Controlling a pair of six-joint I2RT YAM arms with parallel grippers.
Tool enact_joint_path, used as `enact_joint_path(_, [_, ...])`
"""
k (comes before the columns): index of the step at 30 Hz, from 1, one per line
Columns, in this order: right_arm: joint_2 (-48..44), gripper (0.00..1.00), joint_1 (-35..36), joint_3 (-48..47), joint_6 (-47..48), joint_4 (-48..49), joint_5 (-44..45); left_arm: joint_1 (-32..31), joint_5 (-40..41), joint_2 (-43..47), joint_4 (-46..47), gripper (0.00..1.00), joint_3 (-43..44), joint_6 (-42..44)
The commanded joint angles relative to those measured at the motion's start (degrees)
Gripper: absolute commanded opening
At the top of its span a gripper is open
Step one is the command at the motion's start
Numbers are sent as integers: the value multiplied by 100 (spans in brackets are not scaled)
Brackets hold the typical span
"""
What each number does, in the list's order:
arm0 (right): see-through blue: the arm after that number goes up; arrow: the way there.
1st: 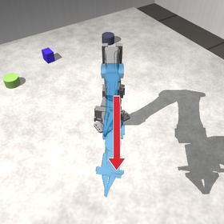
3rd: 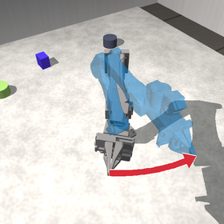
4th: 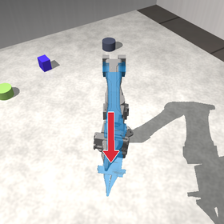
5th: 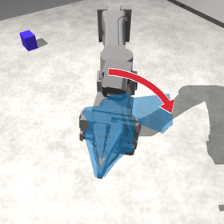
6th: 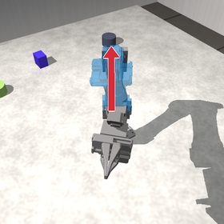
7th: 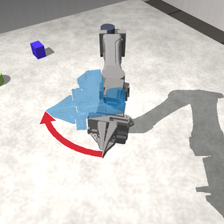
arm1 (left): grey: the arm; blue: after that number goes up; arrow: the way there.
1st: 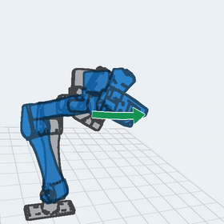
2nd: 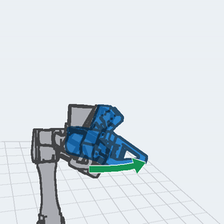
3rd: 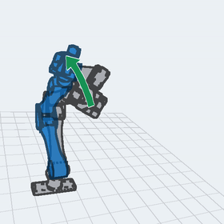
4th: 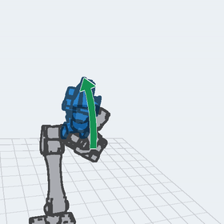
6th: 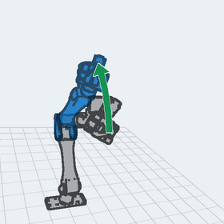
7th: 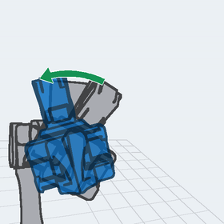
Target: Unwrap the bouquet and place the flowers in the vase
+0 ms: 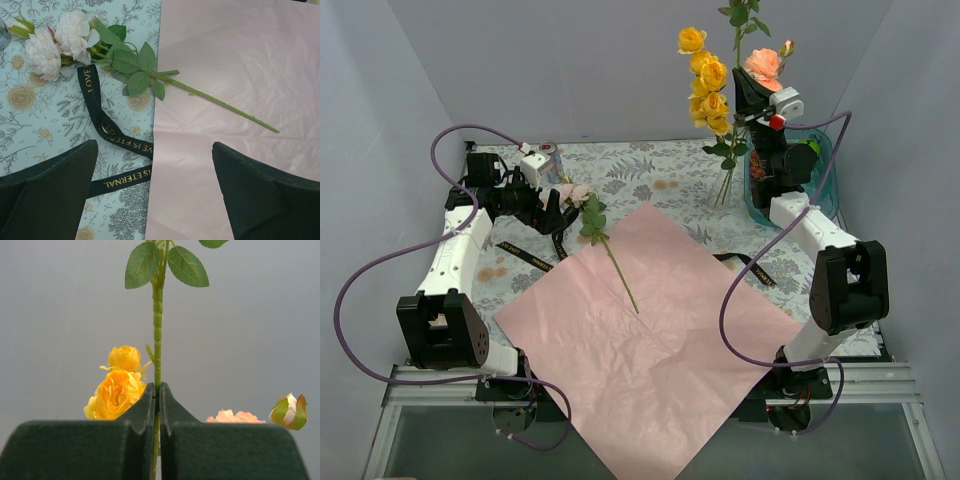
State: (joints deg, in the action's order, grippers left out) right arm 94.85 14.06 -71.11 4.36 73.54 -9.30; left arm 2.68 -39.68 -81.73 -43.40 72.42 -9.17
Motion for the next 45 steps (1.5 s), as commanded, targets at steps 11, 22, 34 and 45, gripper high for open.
enact_joint_path(11, [-590, 1, -97, -26, -32, 3211, -37, 22, -189, 26, -20, 98, 9, 91])
enact_joint_path(22, [-388, 1, -97, -52, -49, 3439, 174, 22, -128, -35, -90, 98, 114, 108])
enact_joint_path(34, [-274, 1, -97, -43, -137, 3483, 499, 22, -145, -88, -55, 98, 79, 117])
enact_joint_path(45, [-133, 1, -88, 1, -269, 3483, 464, 22, -127, -132, -29, 98, 105, 135])
